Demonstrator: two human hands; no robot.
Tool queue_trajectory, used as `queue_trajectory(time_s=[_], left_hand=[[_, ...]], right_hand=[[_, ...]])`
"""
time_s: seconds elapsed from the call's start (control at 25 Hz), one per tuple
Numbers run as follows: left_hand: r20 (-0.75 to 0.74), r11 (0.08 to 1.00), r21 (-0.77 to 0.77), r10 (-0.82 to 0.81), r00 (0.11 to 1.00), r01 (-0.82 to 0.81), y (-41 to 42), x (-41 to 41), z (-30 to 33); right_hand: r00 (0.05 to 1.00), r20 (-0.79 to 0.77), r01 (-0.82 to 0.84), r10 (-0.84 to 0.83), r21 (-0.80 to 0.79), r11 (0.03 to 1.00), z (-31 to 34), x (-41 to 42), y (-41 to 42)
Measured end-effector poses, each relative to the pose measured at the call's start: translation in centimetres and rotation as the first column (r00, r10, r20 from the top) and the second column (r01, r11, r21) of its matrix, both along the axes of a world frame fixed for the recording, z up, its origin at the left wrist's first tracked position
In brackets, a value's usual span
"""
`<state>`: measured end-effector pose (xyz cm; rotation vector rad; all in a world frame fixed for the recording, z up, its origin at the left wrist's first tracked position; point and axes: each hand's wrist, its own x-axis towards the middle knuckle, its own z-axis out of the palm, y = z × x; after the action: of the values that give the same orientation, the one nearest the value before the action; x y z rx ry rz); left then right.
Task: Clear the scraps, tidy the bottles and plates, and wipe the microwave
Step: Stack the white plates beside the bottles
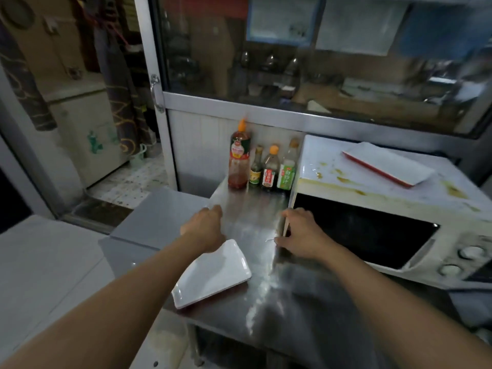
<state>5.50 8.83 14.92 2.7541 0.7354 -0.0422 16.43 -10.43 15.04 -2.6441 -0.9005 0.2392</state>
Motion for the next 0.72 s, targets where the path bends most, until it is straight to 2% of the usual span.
queue_trajectory(time_s=[0.28, 0.48, 0.72], left_hand=[[0.117, 0.972, 0.067, -0.232, 0.966, 0.225, -5.0, 6.0, 5.2], [0.161, 0.948, 0.104, -0.314, 0.936, 0.300, -9.7, 11.8, 7.4], [0.163, 0.931, 0.166, -0.351, 0.922, 0.325, -14.3, 21.4, 8.4]], right_hand=[[0.972, 0.098, 0.203, -0.212, 0.092, 0.975, 5.7, 2.2, -6.9], [0.909, 0.164, 0.363, -0.383, 0.140, 0.921, 7.8, 6.3, -12.9], [0.803, 0.150, 0.549, -0.577, 0.193, 0.813, 8.8, 14.8, -19.2]])
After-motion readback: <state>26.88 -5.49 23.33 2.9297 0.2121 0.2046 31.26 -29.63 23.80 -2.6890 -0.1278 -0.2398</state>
